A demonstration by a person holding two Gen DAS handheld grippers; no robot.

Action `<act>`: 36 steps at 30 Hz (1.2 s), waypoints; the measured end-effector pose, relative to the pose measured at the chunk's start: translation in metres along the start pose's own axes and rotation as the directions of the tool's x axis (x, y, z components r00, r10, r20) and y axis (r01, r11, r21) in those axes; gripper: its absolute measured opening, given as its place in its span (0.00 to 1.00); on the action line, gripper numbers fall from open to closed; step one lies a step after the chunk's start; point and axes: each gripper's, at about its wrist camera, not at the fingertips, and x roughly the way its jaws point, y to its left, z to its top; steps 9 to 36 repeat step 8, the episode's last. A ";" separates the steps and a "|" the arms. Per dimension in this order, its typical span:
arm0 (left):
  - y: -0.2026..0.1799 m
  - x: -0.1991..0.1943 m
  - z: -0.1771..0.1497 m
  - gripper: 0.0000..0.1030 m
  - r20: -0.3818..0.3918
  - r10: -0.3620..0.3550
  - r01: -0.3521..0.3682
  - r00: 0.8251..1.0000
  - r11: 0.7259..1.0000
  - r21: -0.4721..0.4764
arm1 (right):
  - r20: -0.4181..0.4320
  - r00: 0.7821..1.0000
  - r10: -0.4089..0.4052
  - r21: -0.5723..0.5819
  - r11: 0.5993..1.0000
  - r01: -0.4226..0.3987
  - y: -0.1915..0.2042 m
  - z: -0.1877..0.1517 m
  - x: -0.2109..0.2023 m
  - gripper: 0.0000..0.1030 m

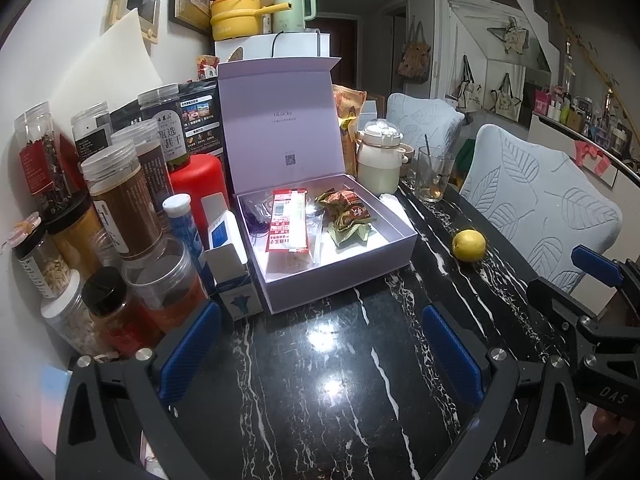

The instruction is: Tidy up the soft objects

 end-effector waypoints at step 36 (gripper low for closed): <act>0.002 0.003 -0.003 1.00 -0.008 0.006 -0.006 1.000 1.000 -0.006 | -0.004 1.000 0.003 0.006 1.000 -0.003 -0.002 -0.001 0.002 0.84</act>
